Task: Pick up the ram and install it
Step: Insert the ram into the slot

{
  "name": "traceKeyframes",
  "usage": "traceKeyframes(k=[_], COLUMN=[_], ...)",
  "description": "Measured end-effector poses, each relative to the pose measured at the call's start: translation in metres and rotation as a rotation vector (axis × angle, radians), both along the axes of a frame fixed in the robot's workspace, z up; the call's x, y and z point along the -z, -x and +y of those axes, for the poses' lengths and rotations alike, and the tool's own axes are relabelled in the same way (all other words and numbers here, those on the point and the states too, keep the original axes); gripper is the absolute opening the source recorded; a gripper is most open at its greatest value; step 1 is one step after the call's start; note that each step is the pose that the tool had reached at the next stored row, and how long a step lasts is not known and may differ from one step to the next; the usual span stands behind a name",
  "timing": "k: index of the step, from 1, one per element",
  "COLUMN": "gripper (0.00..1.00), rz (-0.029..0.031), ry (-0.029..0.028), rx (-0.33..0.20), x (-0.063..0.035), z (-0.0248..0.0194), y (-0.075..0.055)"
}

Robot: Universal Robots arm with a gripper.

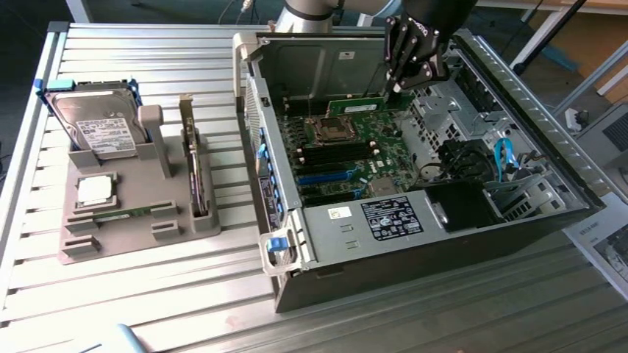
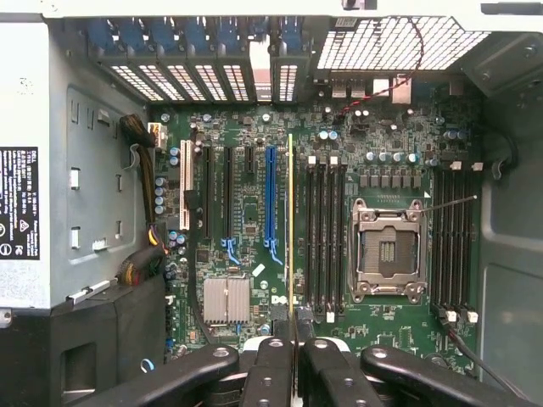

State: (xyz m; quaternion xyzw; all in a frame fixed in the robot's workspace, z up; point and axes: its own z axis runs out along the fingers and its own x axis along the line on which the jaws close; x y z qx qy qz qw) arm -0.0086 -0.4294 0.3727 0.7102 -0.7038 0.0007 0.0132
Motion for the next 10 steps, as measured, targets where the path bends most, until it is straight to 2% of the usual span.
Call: traceKeyframes(k=[5, 8, 10], gripper=[0.12, 0.12, 0.12], rz=[0.0, -0.0003, -0.0003], ry=[0.0001, 0.0001, 0.0], rx=[0.0, 0.001, 0.001], x=[0.0, 0.0003, 0.001], z=[0.0, 0.0021, 0.0052], y=[0.0, -0.0001, -0.0001])
